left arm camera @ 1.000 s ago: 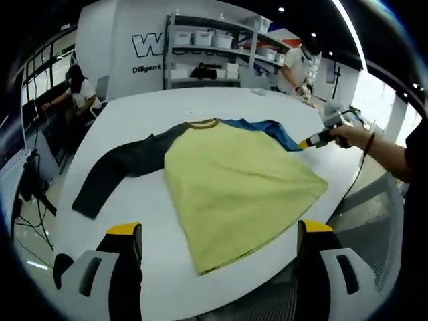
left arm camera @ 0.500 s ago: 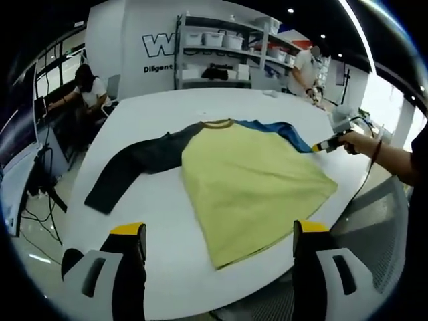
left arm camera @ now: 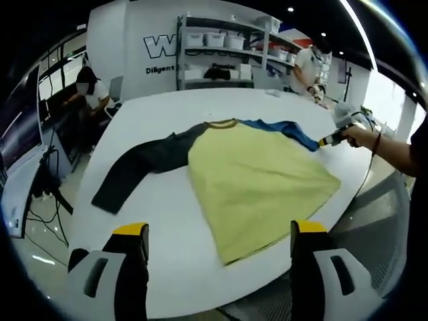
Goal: Fold the garment on the visible template until the final outline fits inside the template.
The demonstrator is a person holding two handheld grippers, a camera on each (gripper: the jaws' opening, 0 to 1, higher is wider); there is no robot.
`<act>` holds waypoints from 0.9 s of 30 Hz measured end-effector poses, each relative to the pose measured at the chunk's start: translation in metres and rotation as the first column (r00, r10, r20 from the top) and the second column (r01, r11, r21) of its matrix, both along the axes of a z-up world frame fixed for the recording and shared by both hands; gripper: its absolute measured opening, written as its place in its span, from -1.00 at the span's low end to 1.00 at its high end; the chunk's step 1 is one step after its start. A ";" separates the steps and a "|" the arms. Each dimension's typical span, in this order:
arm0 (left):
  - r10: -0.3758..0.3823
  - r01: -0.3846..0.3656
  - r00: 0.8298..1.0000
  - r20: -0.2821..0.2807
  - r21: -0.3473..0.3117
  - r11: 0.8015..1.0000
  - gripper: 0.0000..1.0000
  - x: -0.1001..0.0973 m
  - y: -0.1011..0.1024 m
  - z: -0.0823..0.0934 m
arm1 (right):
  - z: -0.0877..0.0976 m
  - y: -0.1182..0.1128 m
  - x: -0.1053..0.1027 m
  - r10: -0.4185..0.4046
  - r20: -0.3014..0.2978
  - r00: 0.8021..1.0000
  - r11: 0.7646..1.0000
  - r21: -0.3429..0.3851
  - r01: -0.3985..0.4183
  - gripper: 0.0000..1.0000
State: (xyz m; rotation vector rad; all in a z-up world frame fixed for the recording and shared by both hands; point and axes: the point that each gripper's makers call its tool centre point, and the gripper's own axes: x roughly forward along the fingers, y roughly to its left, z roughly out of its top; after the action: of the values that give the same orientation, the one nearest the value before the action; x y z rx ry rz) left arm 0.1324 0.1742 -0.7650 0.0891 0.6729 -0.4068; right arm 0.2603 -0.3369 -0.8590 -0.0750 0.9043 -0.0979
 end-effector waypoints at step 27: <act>-0.086 0.085 0.994 0.067 0.012 0.996 0.83 0.016 -0.013 0.010 | 0.000 -0.126 0.050 -0.058 -0.123 0.991 0.962 -0.271 0.023 -1.00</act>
State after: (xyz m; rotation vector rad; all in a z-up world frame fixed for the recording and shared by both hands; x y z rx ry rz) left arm 0.1481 0.1609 -0.7548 0.1401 0.6054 -0.4810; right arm 0.3101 -0.4625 -0.8593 -0.3195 1.0191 -0.2571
